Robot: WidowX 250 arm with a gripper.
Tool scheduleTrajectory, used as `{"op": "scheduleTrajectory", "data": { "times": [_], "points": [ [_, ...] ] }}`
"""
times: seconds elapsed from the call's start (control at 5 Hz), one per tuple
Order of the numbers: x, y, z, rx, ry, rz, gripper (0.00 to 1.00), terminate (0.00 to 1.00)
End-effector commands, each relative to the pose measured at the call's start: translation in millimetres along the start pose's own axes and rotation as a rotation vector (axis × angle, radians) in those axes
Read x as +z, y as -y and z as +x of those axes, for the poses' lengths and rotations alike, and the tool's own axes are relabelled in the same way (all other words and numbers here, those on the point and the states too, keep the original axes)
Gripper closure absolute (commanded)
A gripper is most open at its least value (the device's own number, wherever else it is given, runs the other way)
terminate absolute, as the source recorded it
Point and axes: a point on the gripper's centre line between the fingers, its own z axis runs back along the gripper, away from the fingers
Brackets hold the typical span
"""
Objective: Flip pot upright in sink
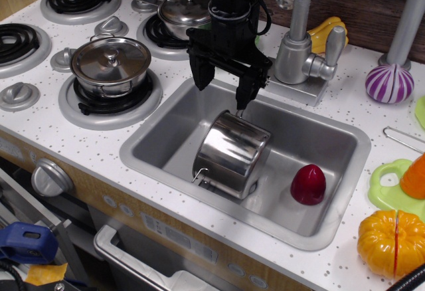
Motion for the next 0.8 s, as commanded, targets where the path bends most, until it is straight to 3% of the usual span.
{"op": "scheduleTrajectory", "data": {
  "times": [0.0,0.2,0.4,0.6],
  "points": [
    [0,0,0,0.000,0.000,0.000,0.00,0.00],
    [-4,-5,4,0.042,0.033,-0.085,0.00,0.00],
    [-9,-9,5,0.058,0.037,-0.136,0.00,0.00],
    [-9,-11,5,0.087,0.019,-0.236,0.00,0.00]
  ]
}}
